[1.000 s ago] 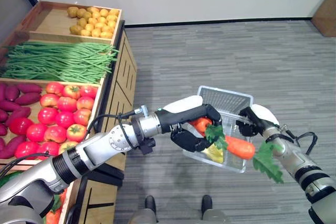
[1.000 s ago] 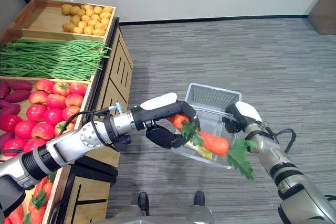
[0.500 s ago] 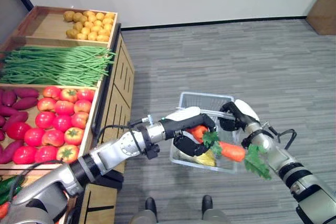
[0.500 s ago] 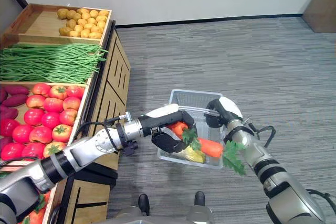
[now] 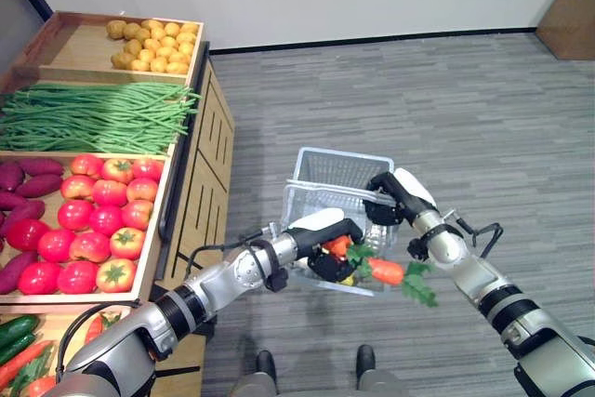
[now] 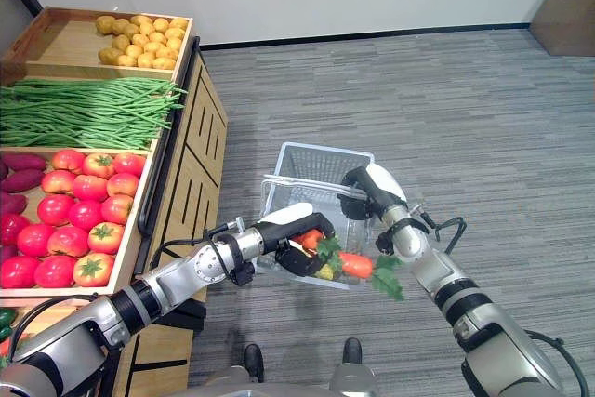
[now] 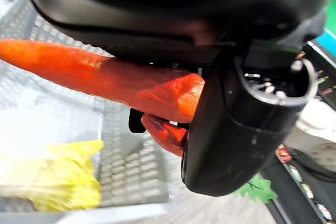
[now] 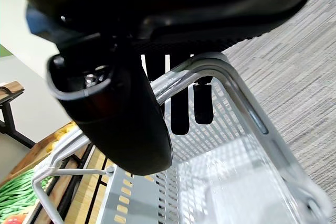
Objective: Get the vegetables into the basket
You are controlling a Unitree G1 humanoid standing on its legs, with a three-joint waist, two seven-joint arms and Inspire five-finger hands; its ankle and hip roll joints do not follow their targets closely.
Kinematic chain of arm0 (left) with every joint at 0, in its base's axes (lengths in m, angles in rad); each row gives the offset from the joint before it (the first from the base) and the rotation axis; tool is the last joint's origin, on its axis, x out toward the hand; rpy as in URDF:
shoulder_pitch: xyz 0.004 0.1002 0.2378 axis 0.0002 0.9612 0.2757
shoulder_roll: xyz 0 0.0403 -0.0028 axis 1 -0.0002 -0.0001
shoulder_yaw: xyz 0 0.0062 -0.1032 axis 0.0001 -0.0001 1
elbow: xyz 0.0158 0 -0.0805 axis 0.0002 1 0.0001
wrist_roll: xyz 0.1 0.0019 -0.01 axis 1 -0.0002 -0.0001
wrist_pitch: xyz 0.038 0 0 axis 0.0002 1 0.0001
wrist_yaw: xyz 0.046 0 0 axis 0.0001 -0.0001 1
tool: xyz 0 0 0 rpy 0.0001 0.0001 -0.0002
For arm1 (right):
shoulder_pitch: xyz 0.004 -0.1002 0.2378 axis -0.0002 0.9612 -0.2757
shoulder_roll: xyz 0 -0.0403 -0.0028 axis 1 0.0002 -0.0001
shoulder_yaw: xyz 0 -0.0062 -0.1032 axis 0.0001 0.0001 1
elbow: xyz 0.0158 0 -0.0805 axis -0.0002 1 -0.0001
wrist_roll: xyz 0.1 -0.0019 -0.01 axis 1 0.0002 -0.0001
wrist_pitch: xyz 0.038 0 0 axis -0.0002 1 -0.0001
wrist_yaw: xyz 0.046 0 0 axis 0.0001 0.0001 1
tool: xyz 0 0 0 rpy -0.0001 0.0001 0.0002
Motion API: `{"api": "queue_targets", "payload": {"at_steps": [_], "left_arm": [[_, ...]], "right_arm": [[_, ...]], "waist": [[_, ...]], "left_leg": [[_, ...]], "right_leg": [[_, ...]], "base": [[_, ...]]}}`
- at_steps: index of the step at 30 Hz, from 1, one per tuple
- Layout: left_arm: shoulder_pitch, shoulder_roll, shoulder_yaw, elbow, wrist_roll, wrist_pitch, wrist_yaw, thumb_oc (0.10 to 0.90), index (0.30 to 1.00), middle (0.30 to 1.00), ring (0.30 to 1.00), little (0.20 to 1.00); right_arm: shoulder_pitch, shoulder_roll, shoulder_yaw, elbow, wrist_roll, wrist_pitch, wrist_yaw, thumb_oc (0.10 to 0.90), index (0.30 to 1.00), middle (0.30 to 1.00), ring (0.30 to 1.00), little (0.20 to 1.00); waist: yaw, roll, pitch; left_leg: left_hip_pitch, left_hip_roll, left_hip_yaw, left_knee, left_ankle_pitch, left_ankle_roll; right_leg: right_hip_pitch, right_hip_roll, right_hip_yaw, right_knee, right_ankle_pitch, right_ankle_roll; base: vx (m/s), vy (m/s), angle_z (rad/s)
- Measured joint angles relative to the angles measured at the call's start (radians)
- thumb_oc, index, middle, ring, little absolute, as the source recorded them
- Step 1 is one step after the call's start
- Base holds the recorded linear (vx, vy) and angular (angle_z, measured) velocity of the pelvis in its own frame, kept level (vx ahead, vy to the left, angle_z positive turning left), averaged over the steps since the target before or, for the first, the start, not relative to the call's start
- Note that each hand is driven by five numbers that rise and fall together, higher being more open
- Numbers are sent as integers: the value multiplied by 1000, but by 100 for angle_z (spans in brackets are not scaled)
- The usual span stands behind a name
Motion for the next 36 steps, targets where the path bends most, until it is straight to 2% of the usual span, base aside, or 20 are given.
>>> {"api": "queue_targets", "payload": {"at_steps": [3,10,11,15,16,17,18,19,24,33,36], "left_arm": [[7,-10,7,53,50,11,10,400,300,300,300,300],[60,-59,89,167,116,25,61,400,300,300,300,300],[78,-80,127,189,122,24,80,400,300,300,300,300],[88,-102,172,270,161,49,141,400,300,300,300,300],[91,-105,184,285,166,52,148,447,366,366,366,366],[93,-112,200,307,180,58,161,692,709,709,709,709],[92,-128,219,339,181,62,175,861,945,945,945,945],[93,-136,233,353,194,70,179,900,1000,1000,1000,1000],[93,-128,234,360,356,99,227,900,1000,1000,1000,1000],[94,-131,236,352,394,111,255,900,1000,1000,1000,1000],[95,-95,233,250,394,106,251,900,1000,1000,1000,1000]], "right_arm": [[0,-1,0,-48,2,4,15,400,300,300,300,300],[6,-11,2,-194,47,3,56,400,300,300,300,300],[24,-27,2,-239,60,4,68,400,300,300,300,300],[58,-46,3,-316,91,3,102,400,300,300,300,300],[64,-47,3,-328,98,3,104,400,300,300,300,300],[71,-48,3,-340,103,3,112,400,300,300,300,300],[77,-53,4,-353,118,2,121,400,300,300,300,300],[79,-56,8,-361,125,2,127,400,300,300,300,300],[81,-88,15,-388,137,-1,152,400,300,300,300,300],[90,-92,19,-386,135,-1,156,400,300,300,300,300],[91,-91,18,-358,125,-1,155,400,300,300,300,300]], "waist": [[-2,0,0],[-7,-1,1],[-6,-1,1],[-8,-7,2],[-7,-8,2],[-10,-10,2],[-11,-10,2],[-12,-11,2],[-15,-13,2],[-15,-20,6],[-13,-28,7]], "left_leg": [[3,5,10,0,0,0],[5,15,22,0,0,0],[5,15,23,0,0,0],[9,16,27,0,0,0],[9,16,28,0,0,0],[10,17,31,0,0,0],[11,18,32,0,0,-1],[12,19,34,0,0,-1],[14,22,37,0,0,-1],[15,22,37,0,0,-1],[15,21,36,0,0,-1]], "right_leg": [[-2,4,7,0,1,-2],[-9,16,19,0,4,-6],[-9,16,19,0,4,-6],[-9,17,23,0,5,-7],[-8,17,24,0,5,-7],[-10,18,27,0,6,-8],[-10,19,28,0,6,-8],[-9,20,29,0,6,-8],[-9,23,32,0,7,-10],[-8,23,31,0,8,-10],[-6,22,30,0,8,-11]], "base": [[10,-1,-7],[5,-4,-6],[0,0,0],[6,-8,-2],[2,-15,-7],[1,-9,-5],[0,-11,-6],[-4,-9,-4],[-3,-8,-2],[0,0,0],[0,0,0]]}}
